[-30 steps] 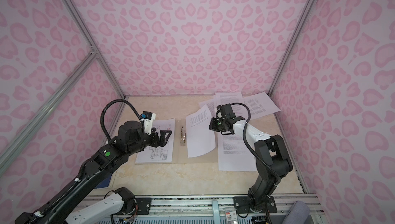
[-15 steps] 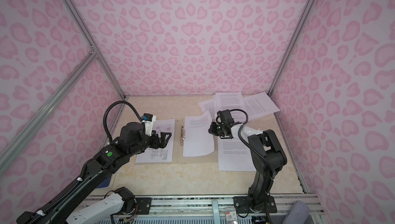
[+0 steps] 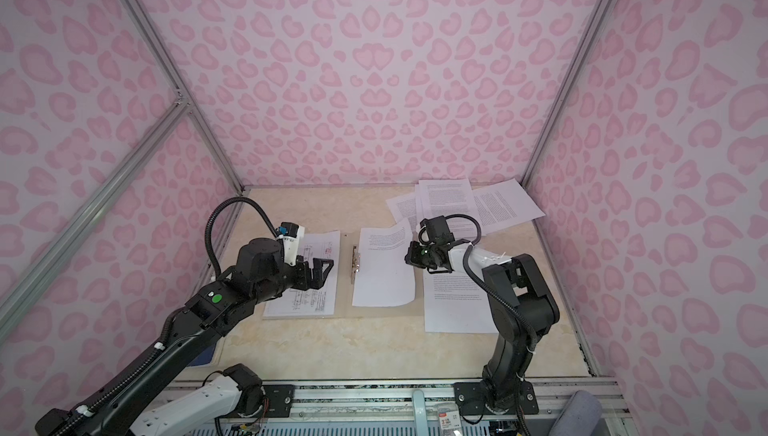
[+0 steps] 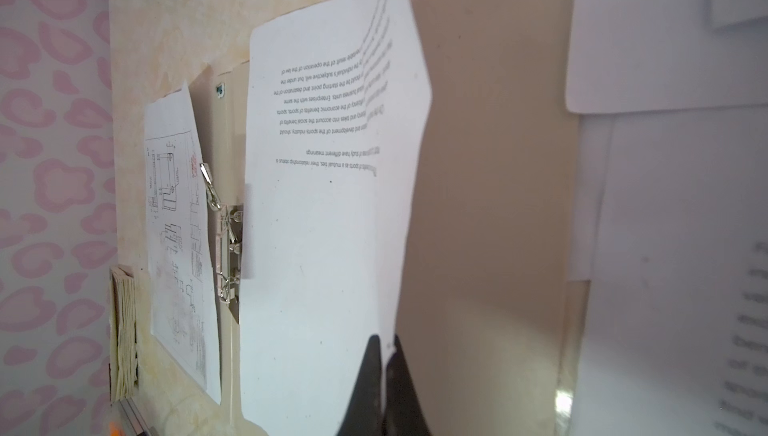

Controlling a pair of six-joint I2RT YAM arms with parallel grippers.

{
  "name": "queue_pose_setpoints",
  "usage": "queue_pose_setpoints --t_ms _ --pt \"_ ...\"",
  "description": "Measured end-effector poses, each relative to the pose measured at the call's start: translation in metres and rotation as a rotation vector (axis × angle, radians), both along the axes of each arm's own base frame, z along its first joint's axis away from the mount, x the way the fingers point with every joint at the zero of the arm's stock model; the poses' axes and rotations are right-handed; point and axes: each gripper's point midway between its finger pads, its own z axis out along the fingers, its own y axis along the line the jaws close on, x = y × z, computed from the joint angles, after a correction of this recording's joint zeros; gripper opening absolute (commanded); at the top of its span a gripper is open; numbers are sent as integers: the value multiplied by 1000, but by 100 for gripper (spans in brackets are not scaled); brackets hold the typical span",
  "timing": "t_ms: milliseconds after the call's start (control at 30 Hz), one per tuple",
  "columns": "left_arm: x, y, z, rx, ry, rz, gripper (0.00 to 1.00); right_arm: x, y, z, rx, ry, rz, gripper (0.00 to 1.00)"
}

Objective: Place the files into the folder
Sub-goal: 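Lower the text sheet onto the folder beside the metal clip with right gripper, then press the text sheet edge toward the metal clip with right gripper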

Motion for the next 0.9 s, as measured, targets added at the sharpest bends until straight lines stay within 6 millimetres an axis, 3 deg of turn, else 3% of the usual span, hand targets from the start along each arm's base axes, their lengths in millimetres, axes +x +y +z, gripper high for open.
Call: queue_pose_setpoints --t_ms 533,900 --pt "5 0 -15 18 42 7 98 -15 -3 -1 -31 -9 63 0" --pt "6 3 -21 22 59 21 98 -14 13 6 -3 -32 87 0"
